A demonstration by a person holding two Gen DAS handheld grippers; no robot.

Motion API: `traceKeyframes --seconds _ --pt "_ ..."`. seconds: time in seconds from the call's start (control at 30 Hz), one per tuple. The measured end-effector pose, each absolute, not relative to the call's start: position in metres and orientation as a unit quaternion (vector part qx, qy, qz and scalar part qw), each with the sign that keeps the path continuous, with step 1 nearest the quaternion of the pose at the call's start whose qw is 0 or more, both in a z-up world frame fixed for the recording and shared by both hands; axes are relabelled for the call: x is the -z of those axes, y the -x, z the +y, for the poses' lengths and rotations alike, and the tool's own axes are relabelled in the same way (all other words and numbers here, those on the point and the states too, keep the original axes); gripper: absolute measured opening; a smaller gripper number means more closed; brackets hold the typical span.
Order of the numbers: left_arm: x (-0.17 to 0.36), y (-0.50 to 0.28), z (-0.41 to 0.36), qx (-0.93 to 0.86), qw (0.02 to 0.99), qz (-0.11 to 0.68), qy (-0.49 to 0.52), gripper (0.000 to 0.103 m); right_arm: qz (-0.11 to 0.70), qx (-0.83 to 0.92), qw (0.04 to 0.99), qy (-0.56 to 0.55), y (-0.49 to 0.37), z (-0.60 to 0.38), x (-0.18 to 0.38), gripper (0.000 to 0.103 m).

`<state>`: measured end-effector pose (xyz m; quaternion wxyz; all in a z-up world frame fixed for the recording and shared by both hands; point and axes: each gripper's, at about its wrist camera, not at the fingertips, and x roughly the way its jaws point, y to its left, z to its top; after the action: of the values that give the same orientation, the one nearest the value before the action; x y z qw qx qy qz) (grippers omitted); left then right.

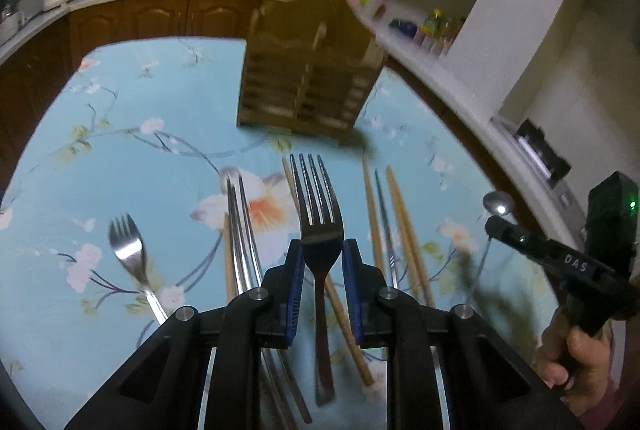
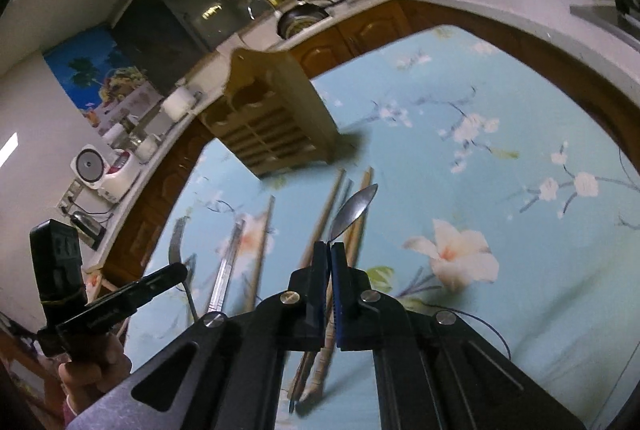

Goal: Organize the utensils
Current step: 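Carry the spoon and fork over the wooden holder and open both tools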

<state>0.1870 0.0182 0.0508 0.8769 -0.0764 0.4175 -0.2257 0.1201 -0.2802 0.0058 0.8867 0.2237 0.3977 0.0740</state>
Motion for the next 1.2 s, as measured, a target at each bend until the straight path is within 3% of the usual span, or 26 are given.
traceKeyframes --seconds 0.03,0.07,0.13,0.6,1.2 --pt "-0.057 -0.184 0.021 0.226 0.881 0.408 0.08 0.017 0.394 -0.077 0.888 -0.223 -0.12 -0.278 -0.01 0.002" --pt "-0.061 -0.182 0.024 0.226 0.884 0.401 0.082 0.004 0.39 -0.081 0.89 -0.222 -0.121 -0.277 -0.014 0.002" --pt "-0.068 -0.178 0.031 0.226 0.887 0.393 0.087 0.0 0.383 -0.087 0.892 -0.222 -0.122 -0.274 -0.021 0.002" --pt "-0.095 -0.178 0.047 0.223 0.905 0.348 0.103 0.0 0.328 -0.093 0.92 -0.194 -0.142 -0.266 -0.064 0.002" --pt "-0.137 -0.254 0.039 0.188 0.946 0.249 0.082 0.0 0.253 -0.07 0.957 -0.123 -0.214 -0.262 -0.123 0.002"
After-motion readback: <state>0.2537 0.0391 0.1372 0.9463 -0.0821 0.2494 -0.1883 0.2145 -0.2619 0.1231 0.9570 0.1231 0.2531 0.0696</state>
